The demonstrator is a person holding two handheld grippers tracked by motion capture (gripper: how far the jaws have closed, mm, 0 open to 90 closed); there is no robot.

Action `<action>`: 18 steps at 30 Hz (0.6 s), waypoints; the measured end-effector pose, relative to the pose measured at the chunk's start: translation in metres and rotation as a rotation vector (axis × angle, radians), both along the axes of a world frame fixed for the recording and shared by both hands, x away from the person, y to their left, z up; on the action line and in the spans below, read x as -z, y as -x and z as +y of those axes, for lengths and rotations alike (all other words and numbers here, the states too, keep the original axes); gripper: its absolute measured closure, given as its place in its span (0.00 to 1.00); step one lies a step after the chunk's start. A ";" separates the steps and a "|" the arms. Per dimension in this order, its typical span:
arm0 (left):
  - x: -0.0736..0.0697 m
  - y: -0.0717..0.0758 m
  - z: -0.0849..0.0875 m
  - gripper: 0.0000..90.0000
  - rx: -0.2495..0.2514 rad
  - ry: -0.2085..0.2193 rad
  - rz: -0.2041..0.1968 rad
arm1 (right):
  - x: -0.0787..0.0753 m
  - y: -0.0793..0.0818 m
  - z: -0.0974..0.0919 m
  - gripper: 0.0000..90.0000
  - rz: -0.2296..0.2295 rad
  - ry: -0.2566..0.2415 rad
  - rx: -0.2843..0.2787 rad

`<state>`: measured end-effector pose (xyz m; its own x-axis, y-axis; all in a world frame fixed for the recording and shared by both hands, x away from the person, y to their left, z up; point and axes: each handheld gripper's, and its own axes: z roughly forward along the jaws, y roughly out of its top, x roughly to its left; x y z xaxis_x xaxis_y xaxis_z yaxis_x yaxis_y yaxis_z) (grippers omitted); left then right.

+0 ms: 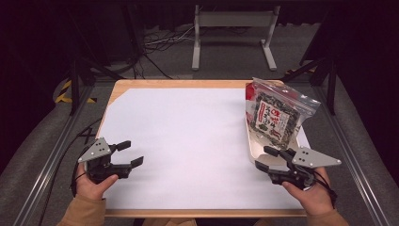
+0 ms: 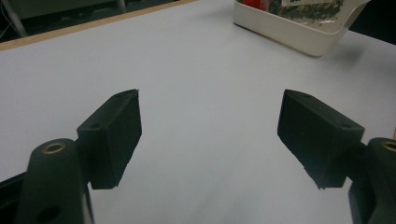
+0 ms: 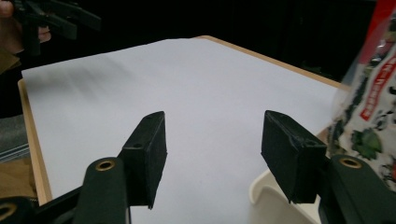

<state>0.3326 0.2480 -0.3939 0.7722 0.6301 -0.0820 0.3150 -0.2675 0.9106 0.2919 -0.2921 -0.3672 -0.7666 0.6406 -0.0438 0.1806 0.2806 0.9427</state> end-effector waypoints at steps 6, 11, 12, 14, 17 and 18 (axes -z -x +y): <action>0.004 -0.002 0.003 0.26 0.008 0.014 0.005 | 0.018 -0.003 0.016 0.44 0.014 0.008 -0.042; 0.005 -0.002 0.004 0.26 0.016 0.018 -0.003 | 0.023 -0.003 0.021 0.44 0.005 0.006 -0.048; 0.005 -0.002 0.004 0.26 0.016 0.018 -0.003 | 0.023 -0.003 0.021 0.44 0.005 0.006 -0.048; 0.006 -0.002 0.003 0.26 0.014 0.020 0.002 | 0.027 -0.005 0.022 0.44 0.002 0.006 -0.050; 0.007 -0.003 0.002 0.26 0.015 0.015 0.002 | 0.033 -0.006 0.025 0.44 0.001 0.013 -0.052; 0.007 -0.003 0.002 0.26 0.015 0.015 0.003 | 0.035 -0.006 0.025 0.44 0.008 0.017 -0.052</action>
